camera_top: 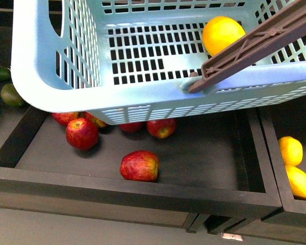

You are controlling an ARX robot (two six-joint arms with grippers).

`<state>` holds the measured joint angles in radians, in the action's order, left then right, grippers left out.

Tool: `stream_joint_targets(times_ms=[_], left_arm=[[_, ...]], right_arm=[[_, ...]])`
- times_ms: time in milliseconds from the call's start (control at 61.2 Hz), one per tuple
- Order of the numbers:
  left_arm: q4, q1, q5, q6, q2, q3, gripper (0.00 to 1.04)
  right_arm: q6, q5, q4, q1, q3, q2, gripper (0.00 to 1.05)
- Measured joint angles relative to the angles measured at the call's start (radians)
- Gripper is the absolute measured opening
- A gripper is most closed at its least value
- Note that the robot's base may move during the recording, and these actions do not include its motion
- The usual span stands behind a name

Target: Pick lemon and mango into basket

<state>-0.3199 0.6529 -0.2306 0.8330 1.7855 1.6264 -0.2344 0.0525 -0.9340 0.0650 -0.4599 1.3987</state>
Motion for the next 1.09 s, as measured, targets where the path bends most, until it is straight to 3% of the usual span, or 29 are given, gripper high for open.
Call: stream_joint_targets(times_ms=[98,424,604,751,1012,1094], left_arm=[[0.0,0.0,0.001,0.0,0.0,0.0,0.05],[0.0,-0.001,0.0,-0.001,-0.001,0.0,0.05],[0.0,0.0,-0.005,0.001,-0.001,0.0,0.05],[0.0,0.0,0.002,0.0,-0.001,0.0,0.05],[0.0,0.0,0.0,0.0,-0.001,0.0,0.05],[0.0,0.003,0.001,-0.001,-0.001,0.0,0.05]], right_arm=[[0.143,-0.014,-0.004,-0.017,0.077,-0.069,0.55],[0.217,-0.053,0.011,-0.063,0.251,-0.258,0.02],[0.227,-0.053,0.061,-0.063,0.321,-0.373,0.02],[0.229,-0.053,0.069,-0.063,0.336,-0.406,0.22],[0.229,-0.053,0.07,-0.063,0.336,-0.408,0.8],[0.229,-0.058,0.071,-0.063,0.336,-0.408,0.92]])
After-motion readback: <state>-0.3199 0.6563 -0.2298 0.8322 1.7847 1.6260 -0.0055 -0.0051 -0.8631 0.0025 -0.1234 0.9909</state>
